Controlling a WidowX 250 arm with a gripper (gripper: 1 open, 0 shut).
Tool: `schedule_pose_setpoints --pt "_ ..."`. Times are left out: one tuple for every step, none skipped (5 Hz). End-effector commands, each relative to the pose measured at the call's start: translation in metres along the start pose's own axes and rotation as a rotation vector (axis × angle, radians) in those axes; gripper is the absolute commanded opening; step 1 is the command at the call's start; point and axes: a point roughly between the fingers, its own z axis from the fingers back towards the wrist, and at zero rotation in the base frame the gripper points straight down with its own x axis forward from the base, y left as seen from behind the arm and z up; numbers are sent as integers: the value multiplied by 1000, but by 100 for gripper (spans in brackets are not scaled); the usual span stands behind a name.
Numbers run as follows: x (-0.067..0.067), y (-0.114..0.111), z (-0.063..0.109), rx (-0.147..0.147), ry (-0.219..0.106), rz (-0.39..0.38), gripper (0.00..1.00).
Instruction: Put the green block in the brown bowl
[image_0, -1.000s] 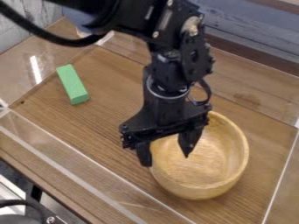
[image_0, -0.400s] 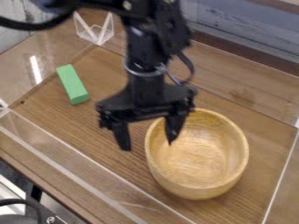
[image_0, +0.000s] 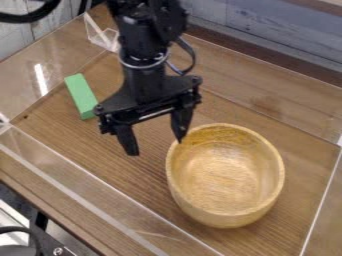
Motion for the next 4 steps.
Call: schedule_pose_setpoints --pt "15 5 1 -25 -19 7 100" --pt "28 12 -4 -28 -22 4 100" --pt "34 10 2 -27 -33 44 100" --pt "37 10 6 -19 -43 81 100"
